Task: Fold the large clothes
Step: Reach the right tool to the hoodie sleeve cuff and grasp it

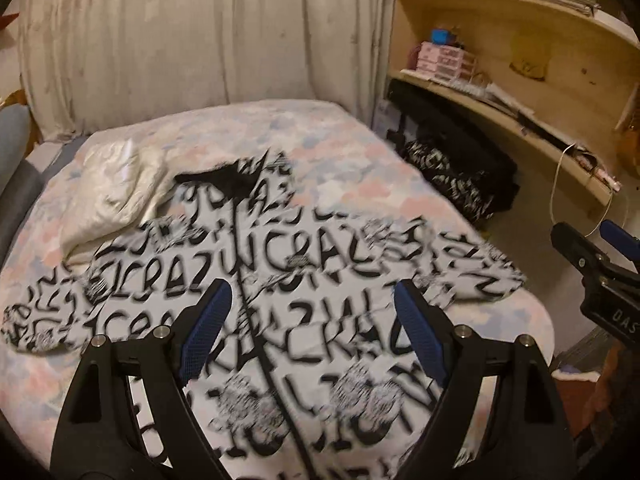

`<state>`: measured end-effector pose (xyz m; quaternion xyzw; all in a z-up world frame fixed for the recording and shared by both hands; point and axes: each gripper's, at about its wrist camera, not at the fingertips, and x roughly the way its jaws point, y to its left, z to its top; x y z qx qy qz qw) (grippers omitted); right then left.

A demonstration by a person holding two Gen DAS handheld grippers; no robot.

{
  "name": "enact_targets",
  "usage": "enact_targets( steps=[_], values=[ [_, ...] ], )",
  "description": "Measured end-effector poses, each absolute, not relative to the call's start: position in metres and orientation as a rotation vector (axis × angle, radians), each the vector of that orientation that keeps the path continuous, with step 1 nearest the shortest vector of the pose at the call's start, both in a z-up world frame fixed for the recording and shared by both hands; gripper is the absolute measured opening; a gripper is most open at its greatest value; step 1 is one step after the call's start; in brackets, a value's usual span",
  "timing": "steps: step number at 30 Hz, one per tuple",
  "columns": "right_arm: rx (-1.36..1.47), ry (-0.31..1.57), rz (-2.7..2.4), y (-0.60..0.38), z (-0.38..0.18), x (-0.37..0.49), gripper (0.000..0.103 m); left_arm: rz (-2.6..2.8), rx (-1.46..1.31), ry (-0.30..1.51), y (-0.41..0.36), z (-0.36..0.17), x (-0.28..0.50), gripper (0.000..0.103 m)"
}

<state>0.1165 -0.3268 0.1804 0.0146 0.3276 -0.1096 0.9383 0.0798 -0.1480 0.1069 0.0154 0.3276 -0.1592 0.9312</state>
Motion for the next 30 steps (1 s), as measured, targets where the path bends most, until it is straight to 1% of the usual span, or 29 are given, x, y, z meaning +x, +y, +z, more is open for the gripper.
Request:
enact_targets(
  steps=[6,10,12,19,20,21,22,23,27,30],
  values=[
    [0.002,0.651,-0.289,-0.384,0.181,0.137,0.103,-0.317,0.075,0.603,-0.200,0.115,0.097,0.084],
    [-0.027,0.634,-0.336,-0.420,0.162,0.151,0.103,-0.322,0.080,0.605,-0.237,0.107,0.111,0.086],
    [-0.008,0.654,-0.328,-0.438,0.138,0.161,0.103,-0.332,0.084,0.623,-0.258,0.095,0.122,0.086],
    [0.232,0.893,-0.348,-0.525,0.039,0.201,0.102,-0.333,0.138,0.637,-0.310,0.039,0.154,0.086],
    [0.270,0.926,-0.357,-0.539,0.023,0.203,0.099,-0.337,0.143,0.637,-0.317,0.031,0.159,0.086],
    [0.312,0.957,-0.360,-0.555,0.009,0.207,0.088,-0.337,0.149,0.642,-0.322,0.021,0.162,0.085],
    [0.347,0.984,-0.357,-0.566,-0.009,0.209,0.073,-0.341,0.153,0.645,-0.327,0.013,0.167,0.085],
    [0.386,1.022,-0.357,-0.579,-0.026,0.212,0.069,-0.341,0.157,0.648,-0.331,0.004,0.171,0.086],
    [0.513,1.113,-0.389,-0.613,-0.093,0.211,0.068,-0.347,0.160,0.701,-0.351,-0.027,0.193,0.085],
    [0.633,1.126,-0.418,-0.639,-0.132,0.207,0.068,-0.338,0.152,0.741,-0.362,-0.047,0.207,0.085]
  ],
)
